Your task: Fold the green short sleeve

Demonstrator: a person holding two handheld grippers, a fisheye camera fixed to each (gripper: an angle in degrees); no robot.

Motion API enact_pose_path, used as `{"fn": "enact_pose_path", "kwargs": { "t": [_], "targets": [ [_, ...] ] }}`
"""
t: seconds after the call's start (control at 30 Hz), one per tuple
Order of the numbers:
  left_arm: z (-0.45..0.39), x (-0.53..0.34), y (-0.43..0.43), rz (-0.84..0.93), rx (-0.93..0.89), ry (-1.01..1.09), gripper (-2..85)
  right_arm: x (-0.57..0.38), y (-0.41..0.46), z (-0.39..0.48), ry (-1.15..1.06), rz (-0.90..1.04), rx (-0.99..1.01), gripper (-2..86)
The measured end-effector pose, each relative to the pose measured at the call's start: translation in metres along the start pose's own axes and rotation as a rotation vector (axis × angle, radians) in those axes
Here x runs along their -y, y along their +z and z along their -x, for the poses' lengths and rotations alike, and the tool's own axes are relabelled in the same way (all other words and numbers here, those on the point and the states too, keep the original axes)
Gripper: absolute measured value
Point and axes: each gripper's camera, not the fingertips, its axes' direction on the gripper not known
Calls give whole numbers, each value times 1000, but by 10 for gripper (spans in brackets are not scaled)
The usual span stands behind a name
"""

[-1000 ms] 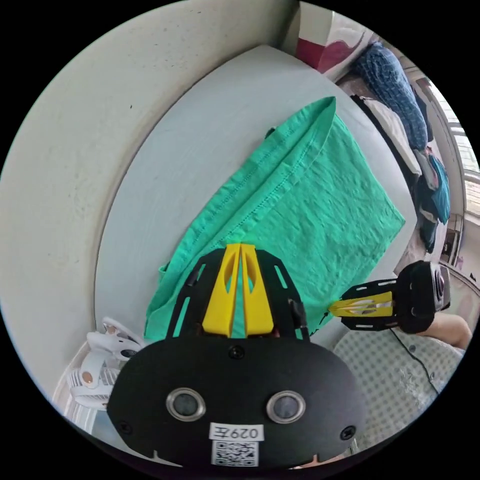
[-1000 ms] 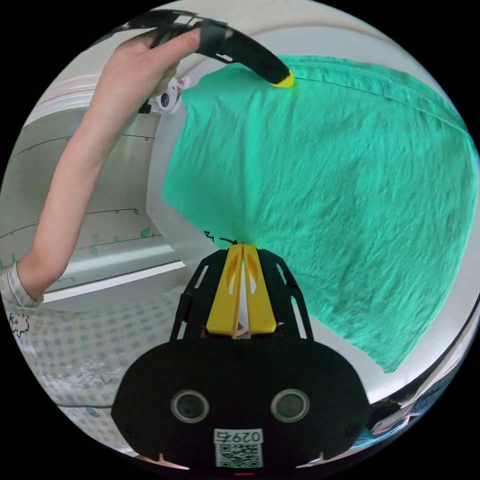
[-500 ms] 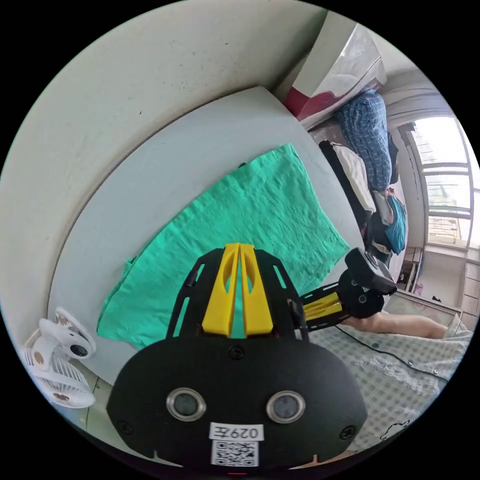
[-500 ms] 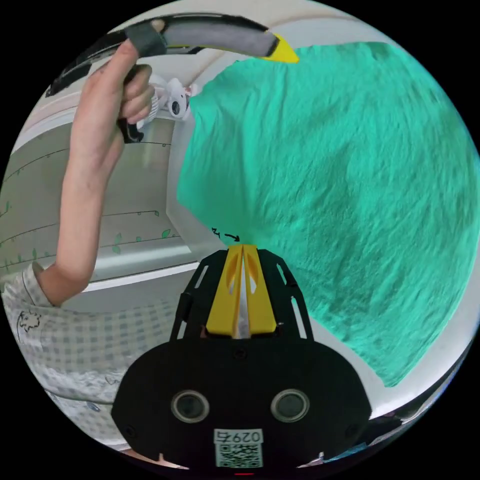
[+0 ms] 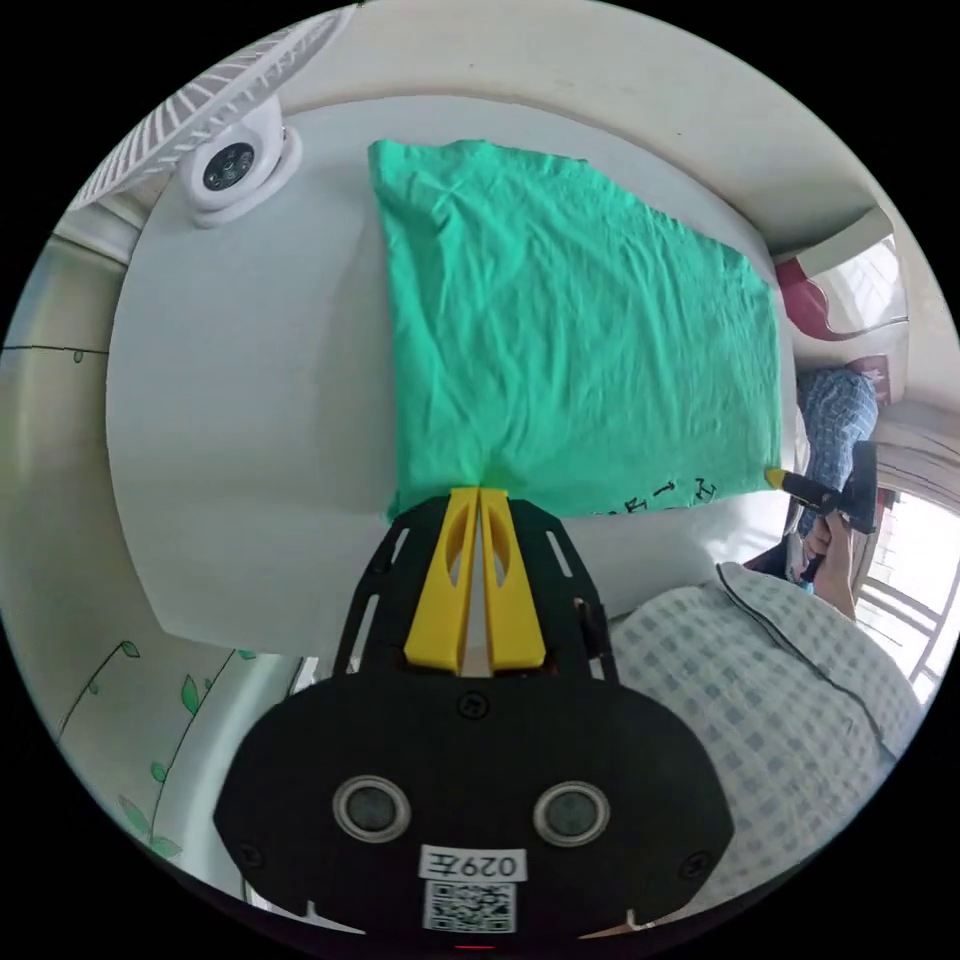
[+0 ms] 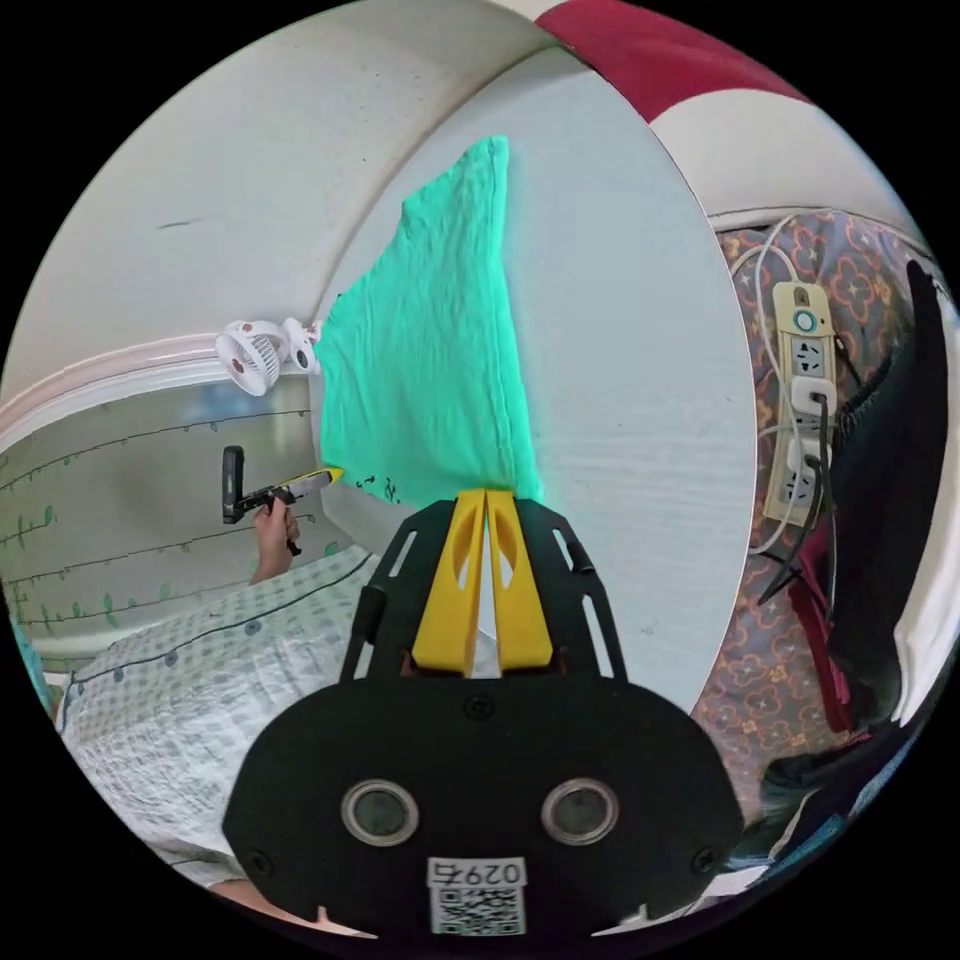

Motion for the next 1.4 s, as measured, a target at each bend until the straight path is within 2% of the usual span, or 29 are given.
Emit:
{"fn": "enact_pose_path", "kwargs": {
  "t": [0.1,0.2,0.27,0.37,0.47,0.53,0.63,0.7,0.83,0.97,1.03,1.23,1.33,1.4],
  "targets": [
    [17,-11,-7,32,-35,-19,-10,-3,-5,-6,62,-36,59,-4],
    [31,-38,-36,-99,94,-73,-10,-11,-14,14,-2,-63,-27,-4],
    [45,-46,-42,-147,72,-84,-10,-16,-14,20,-15,-75,-53,-4],
    [66,-39,-26,-80,-41,-72,-10,-18,-5,11,24,-64,-54,-4],
    [80,-36,-15,-18,20,-52,-10,-21,-3,8,87,-93,-8,-4],
    [100,-39,-21,57,-98,-62,-10,-26,-2,27,72,-109,-77,-3],
    [116,-49,-46,-23,-108,-48,-10,-35,-4,70,-41,-157,-24,-3],
    [124,-50,-49,-7,-68,-33,-10,-35,6,103,-80,-148,-95,-4],
    [148,-58,-46,23,-119,36,-10,-18,71,205,-307,-26,-273,-2],
    [177,-93,-72,-48,-76,45,-10,0,159,289,-485,104,-313,5],
    [205,-117,-80,-44,-145,61,-10,9,222,336,-581,203,-316,20],
    [274,-173,-94,-38,-280,54,-10,27,350,410,-648,256,-504,98],
    [300,-194,-101,-50,-332,41,-10,31,402,420,-639,348,-612,109],
    [312,-204,-102,-55,-356,32,-10,25,415,434,-694,327,-736,99]
  ]
}}
